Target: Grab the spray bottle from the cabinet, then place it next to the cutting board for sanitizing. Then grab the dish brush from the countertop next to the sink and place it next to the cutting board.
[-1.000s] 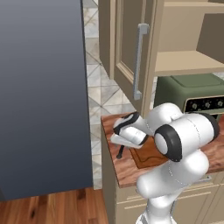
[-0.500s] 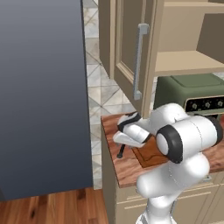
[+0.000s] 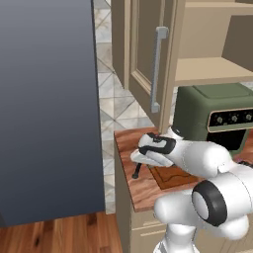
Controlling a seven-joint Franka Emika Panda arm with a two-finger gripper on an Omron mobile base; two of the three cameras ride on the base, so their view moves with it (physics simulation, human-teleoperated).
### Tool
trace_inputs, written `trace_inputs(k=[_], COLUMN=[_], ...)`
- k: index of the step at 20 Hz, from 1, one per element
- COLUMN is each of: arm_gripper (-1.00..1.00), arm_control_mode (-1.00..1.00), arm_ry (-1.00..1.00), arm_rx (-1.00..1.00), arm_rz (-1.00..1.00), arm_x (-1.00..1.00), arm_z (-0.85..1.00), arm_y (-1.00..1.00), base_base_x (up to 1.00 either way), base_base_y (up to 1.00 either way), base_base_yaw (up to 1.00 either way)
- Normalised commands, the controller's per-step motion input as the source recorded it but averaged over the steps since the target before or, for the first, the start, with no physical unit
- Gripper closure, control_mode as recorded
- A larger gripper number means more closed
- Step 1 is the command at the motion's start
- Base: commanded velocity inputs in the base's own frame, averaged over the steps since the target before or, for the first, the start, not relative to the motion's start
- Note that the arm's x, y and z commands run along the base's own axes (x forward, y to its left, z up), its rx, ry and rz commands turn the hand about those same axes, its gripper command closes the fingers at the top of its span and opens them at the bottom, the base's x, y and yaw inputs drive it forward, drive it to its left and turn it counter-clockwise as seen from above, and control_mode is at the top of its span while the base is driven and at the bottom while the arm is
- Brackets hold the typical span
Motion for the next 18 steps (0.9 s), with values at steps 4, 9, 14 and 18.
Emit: trace_inputs(k=[4, 9, 14, 18], arm_gripper=[-1.0, -1.0, -1.0, -1.0], arm_control_mode=[-1.0, -1.0, -1.0, -1.0], arm_ry=[-0.05, -0.06, -0.05, -0.01], arm_rx=[0.0, 0.0, 0.01, 0.04], arm_rz=[0.0, 0.0, 0.0, 0.0], arm_x=[-0.29, -0.44, -0.38, -0.18], arm_z=[0.25, 0.33, 0.26, 0.09], arm_y=[-0.08, -0.08, -0.2, -0.33], base_base_x=[0.0, 0.0, 0.0, 0.0], base_base_y=[0.0, 0.0, 0.0, 0.0], base_base_yaw=[0.0, 0.0, 0.0, 0.0])
